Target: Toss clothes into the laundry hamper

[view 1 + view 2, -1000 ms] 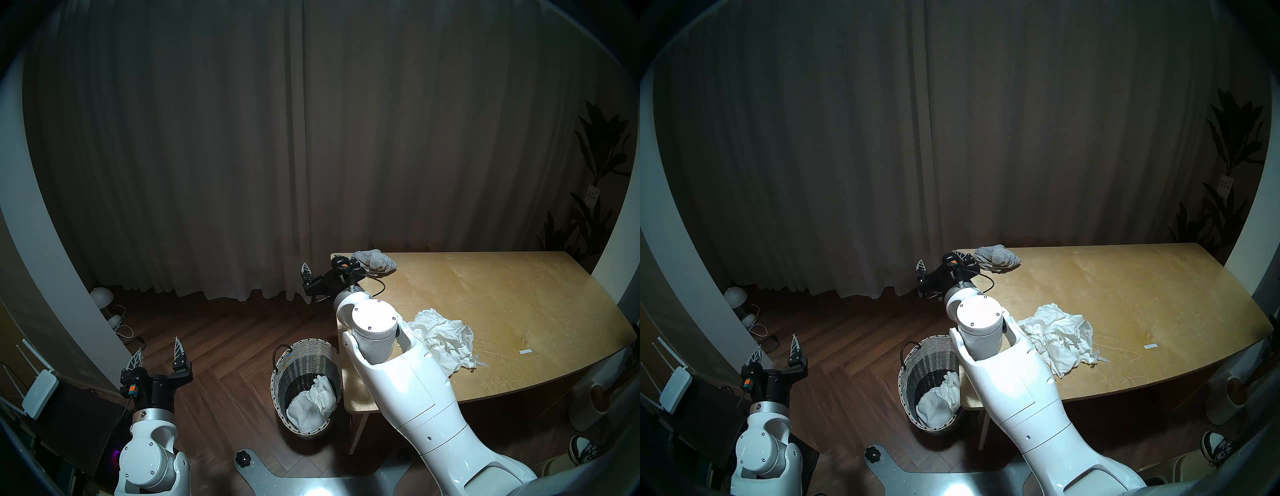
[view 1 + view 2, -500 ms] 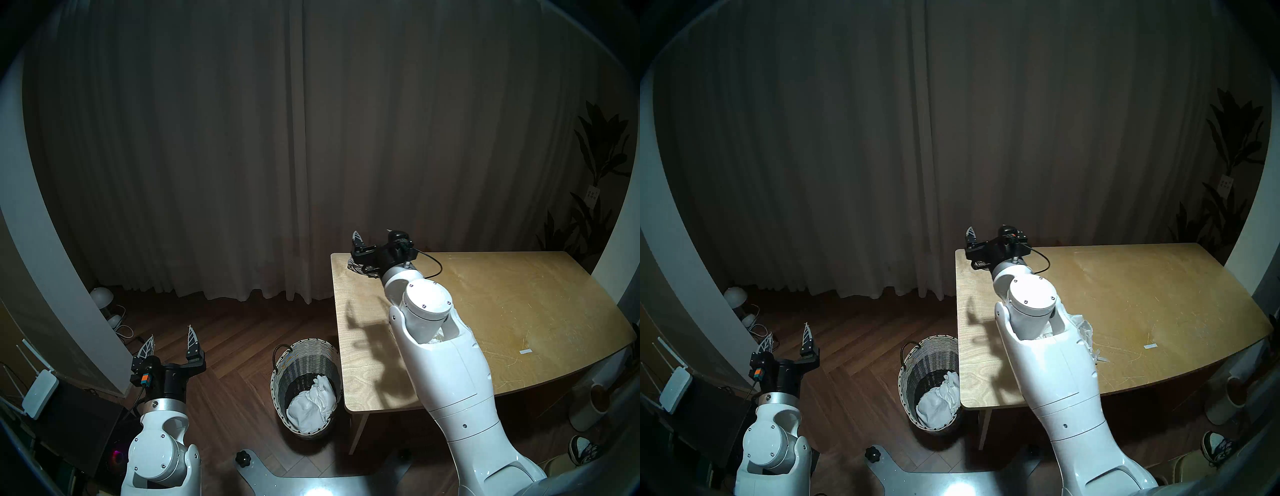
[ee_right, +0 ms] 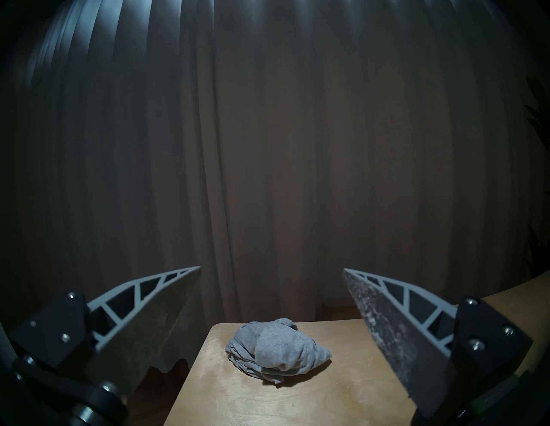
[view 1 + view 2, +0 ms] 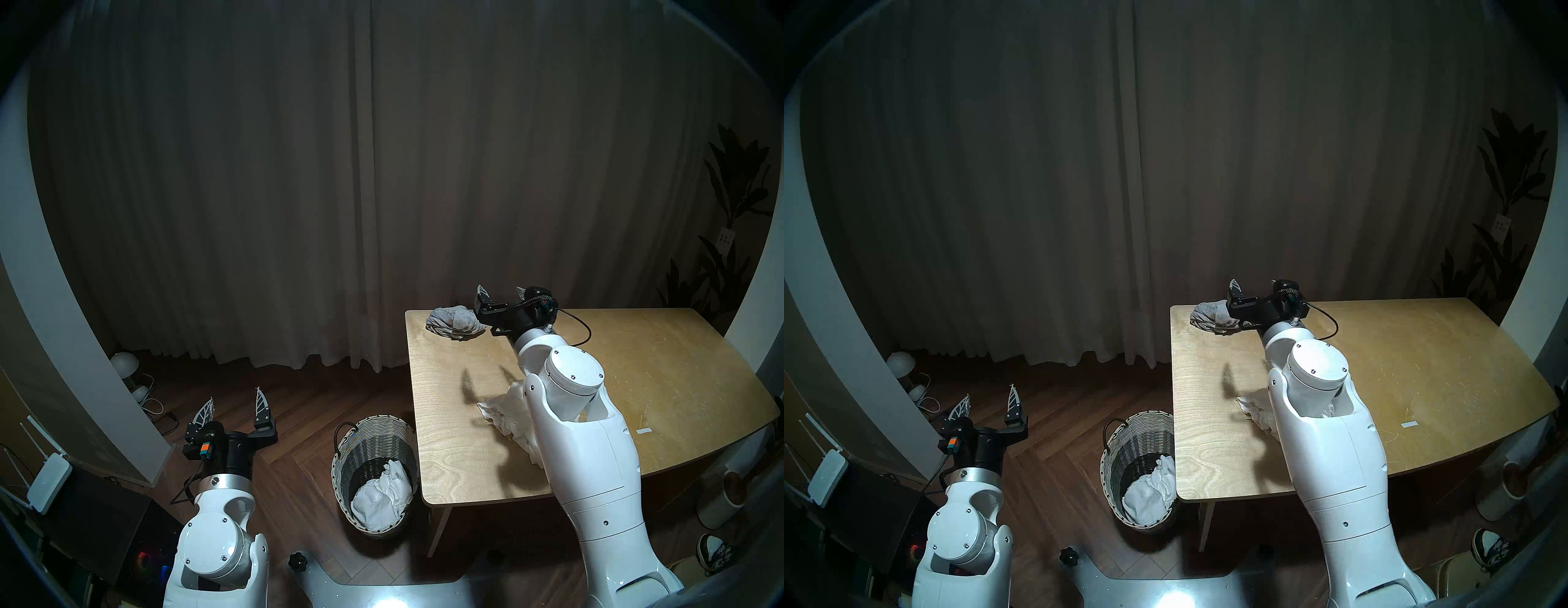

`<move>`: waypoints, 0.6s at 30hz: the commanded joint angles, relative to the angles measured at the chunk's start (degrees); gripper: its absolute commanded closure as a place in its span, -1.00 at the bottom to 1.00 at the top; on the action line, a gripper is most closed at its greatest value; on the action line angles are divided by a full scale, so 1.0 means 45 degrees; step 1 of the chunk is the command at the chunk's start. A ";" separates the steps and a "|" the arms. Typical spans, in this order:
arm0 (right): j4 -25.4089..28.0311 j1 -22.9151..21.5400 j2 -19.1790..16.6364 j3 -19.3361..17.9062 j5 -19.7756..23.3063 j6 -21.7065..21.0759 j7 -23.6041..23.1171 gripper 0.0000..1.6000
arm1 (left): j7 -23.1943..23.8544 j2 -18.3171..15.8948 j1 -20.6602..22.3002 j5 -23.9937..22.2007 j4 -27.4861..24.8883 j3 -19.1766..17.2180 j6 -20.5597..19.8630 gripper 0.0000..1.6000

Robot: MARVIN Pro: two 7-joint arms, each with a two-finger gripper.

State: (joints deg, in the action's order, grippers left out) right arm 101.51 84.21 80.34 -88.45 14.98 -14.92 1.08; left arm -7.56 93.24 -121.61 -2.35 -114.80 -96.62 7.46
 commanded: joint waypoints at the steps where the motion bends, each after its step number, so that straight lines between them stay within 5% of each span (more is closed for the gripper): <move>1: 0.0193 0.0045 -0.0298 -0.0694 0.0538 -0.0028 -0.0405 -1.00 | -0.0279 0.0094 0.0147 0.0638 -0.0593 0.0691 -0.0003 -1.00; 10: 0.0044 0.0172 -0.0711 -0.1598 0.1005 0.0055 -0.0852 -1.00 | -0.0874 -0.0499 0.0284 0.1014 -0.0789 0.2056 -0.0298 -1.00; 18: -0.0071 0.0344 -0.1164 -0.2711 0.1348 -0.0031 -0.1037 -1.00 | -0.0436 -0.1056 0.1708 0.2173 -0.0981 0.3203 -0.0929 -1.00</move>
State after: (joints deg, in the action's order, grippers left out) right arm 100.41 85.61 77.10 -96.76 19.78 -15.27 -2.89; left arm -11.25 90.85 -120.08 3.18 -116.95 -85.84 4.91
